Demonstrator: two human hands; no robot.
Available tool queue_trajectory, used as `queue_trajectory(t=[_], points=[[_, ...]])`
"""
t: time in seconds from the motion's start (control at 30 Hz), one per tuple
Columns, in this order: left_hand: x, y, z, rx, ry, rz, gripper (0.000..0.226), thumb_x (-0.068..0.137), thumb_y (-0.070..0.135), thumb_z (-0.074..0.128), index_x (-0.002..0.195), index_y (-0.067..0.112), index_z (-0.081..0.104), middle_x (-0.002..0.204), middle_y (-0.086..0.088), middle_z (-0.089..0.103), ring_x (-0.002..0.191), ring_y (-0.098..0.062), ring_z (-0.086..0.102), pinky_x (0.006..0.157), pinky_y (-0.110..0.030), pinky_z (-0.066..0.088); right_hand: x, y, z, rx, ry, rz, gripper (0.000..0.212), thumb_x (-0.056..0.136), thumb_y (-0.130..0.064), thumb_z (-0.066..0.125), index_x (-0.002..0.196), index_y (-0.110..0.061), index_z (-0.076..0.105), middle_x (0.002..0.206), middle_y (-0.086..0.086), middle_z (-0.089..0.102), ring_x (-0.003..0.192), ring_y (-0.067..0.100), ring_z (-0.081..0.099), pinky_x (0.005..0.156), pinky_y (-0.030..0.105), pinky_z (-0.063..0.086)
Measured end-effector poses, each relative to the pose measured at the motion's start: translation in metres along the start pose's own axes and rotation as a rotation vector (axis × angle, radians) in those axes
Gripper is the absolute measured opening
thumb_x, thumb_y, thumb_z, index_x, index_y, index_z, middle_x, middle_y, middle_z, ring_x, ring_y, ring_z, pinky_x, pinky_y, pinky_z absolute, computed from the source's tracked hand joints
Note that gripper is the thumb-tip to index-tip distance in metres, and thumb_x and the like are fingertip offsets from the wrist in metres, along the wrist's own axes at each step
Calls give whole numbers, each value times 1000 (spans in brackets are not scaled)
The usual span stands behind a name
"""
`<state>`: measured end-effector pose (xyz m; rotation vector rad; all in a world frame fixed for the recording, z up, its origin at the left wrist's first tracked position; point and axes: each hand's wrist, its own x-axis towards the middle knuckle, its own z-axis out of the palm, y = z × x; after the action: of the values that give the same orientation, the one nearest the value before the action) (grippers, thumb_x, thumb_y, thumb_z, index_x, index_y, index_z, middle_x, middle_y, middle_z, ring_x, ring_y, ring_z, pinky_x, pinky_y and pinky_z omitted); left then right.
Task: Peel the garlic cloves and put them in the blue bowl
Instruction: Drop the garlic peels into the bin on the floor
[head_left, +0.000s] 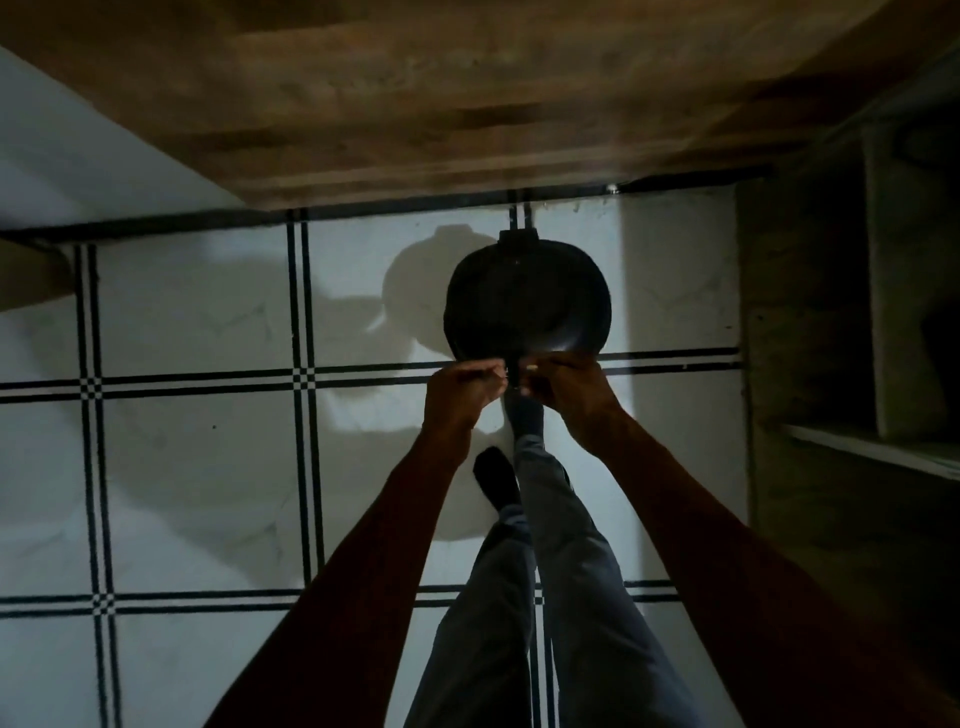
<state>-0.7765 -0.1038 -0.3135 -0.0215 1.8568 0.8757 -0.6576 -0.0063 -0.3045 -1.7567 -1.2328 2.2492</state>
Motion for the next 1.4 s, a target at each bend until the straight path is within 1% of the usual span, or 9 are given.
queue_trajectory(t=[0.17,0.33,0.4,0.63,0.8,0.9,0.97,1.17,1.4], points=[[34,-17,5,-136,-57,-72,24,91,-2,71,115,3,73,108,-13,75,102,-25,71,100,-40,55,36,27,-24,122,-89,-63,20,94,4,64,94,-6,82,98,13,79,91,24,75,89,32,62],[73,-22,18,-162,-50,-105,17,85,5,76,100,14,75,111,-17,74,108,-28,68,106,-43,54,73,30,-31,219,-150,-21,3,83,-17,85,85,-16,84,92,5,79,90,21,75,104,47,57],[95,-16,22,-143,-82,-129,22,94,-3,66,106,14,71,111,-9,72,112,-26,66,111,-45,50,97,37,-32,257,-140,-22,28,76,-33,91,96,-15,82,97,2,80,95,18,76,102,42,57],[154,-11,47,-139,-93,-52,40,101,15,67,139,20,57,146,-12,58,134,-31,56,111,-45,48,162,31,-21,195,9,108,27,109,1,41,127,7,60,130,26,60,116,38,57,117,58,41],[172,-4,58,-256,-77,-210,72,91,50,65,154,19,47,148,-10,58,135,-31,55,113,-52,46,166,23,-3,48,98,6,37,108,4,44,143,4,55,118,33,65,88,30,61,73,34,52],[165,27,70,-352,-45,-298,45,109,38,50,145,11,55,133,-8,66,119,-26,63,100,-42,53,170,12,12,-60,89,0,37,107,-3,48,136,-18,66,109,-5,69,94,12,70,74,16,55],[170,36,78,-325,-54,-307,39,109,35,52,137,10,62,115,-3,69,98,-20,65,81,-35,54,173,12,14,-86,26,51,36,106,-4,47,138,-13,63,109,1,69,95,16,67,74,21,52],[167,38,84,-372,-55,-310,25,111,30,42,101,20,63,101,-2,64,98,-18,61,85,-37,54,169,7,15,-145,20,-33,41,114,-32,38,153,-31,50,153,10,55,134,27,56,113,43,48],[85,61,55,-249,-174,-145,31,111,19,46,137,7,58,127,-10,66,112,-22,64,91,-29,54,87,-12,-25,-219,286,-302,47,109,-49,48,148,-25,58,145,-3,62,125,6,57,104,12,45]])
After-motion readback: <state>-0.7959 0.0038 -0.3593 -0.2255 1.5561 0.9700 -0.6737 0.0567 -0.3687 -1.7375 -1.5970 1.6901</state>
